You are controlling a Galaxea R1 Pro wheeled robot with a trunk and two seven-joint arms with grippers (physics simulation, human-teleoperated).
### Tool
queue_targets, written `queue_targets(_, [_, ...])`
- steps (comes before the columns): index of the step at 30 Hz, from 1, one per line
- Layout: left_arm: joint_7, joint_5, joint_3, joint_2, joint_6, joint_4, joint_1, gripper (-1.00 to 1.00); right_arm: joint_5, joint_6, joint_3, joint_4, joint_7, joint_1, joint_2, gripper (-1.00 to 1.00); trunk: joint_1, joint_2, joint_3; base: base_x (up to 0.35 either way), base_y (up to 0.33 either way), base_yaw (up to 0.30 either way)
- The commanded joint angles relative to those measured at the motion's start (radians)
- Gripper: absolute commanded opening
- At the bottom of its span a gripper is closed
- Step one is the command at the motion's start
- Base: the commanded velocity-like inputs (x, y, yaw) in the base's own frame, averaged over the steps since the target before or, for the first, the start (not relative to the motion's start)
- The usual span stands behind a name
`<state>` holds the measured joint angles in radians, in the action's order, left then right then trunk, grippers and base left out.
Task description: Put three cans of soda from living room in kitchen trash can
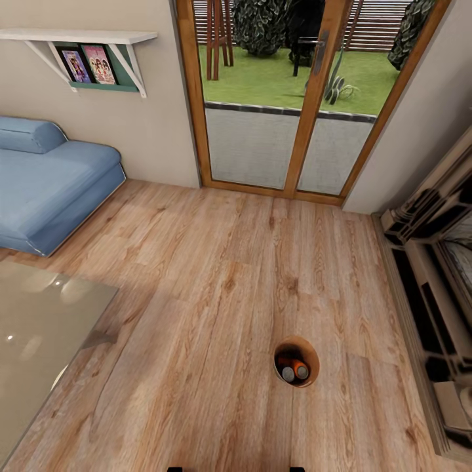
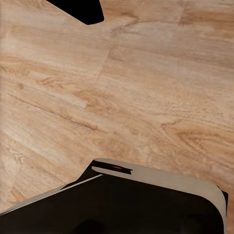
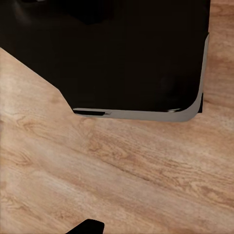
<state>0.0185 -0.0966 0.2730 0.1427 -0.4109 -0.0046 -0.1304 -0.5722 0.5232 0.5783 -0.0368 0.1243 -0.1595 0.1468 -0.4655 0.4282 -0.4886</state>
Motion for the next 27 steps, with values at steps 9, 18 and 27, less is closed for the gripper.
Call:
queue_targets(9, [0.0,0.0,0.0,0.0,0.0,0.0,0.0,1.0,0.0,0.0,0.0,0.0,0.0,0.0,0.0,1.0,0.0,0.0,0.0,0.0,0.0,0.0])
queue_targets(18, [0.001,0.0,0.0,0.0,0.0,0.0,0.0,1.0,0.0,0.0,0.0,0.0,0.0,0.0,0.0,1.0,0.0,0.0,0.0,0.0,0.0,0.0])
queue_targets(27, [0.0,0.0,0.0,0.0,0.0,0.0,0.0,1.0,0.0,0.0,0.0,0.0,0.0,0.0,0.0,1.0,0.0,0.0,0.0,0.0,0.0,0.0])
